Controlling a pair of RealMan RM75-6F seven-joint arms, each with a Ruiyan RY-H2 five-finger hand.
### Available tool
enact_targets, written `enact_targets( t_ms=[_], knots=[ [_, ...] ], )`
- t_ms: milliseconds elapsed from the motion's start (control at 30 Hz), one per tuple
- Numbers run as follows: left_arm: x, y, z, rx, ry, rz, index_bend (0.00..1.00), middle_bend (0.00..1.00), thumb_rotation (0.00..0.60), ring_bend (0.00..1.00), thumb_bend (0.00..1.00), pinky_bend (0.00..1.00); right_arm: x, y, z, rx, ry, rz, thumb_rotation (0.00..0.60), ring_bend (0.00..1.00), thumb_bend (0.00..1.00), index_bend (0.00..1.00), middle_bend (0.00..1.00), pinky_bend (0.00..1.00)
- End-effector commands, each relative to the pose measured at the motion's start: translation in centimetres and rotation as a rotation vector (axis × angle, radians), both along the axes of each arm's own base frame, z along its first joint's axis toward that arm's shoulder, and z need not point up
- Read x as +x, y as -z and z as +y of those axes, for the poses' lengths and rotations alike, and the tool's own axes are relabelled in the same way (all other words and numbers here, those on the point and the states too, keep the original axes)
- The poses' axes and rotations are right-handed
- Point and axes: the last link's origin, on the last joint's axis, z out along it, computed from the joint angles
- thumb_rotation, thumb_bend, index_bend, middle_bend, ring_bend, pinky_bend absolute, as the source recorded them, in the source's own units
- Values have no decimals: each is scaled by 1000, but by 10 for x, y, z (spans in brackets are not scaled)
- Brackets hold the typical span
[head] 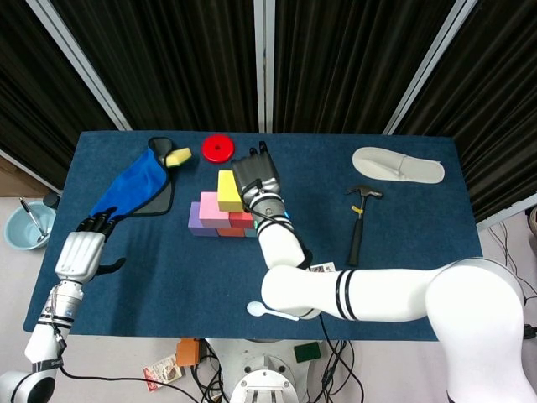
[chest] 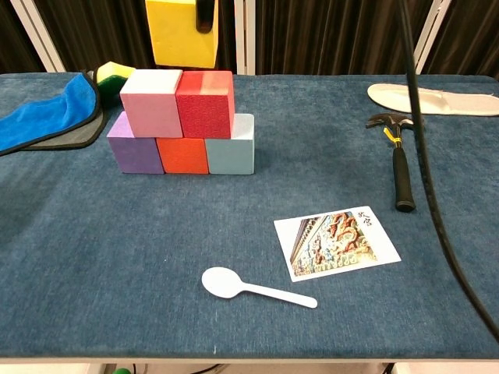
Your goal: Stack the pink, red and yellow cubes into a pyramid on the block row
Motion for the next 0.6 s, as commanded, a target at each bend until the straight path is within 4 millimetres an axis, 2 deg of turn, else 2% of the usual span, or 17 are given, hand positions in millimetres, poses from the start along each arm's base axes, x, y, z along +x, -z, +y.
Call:
enact_targets(
  t_ms=[33,600],
  knots=[
    [-1,0,-1,4,1,-12,166,71,600,108,158,199,8,7,3,2,11,23,600,121,287,474,430,23],
    [-7,3,-2,-3,-5,-20,166,71,600,108,158,200,18,28,7,2,37,70,600,121,287,456,406,11]
  ],
)
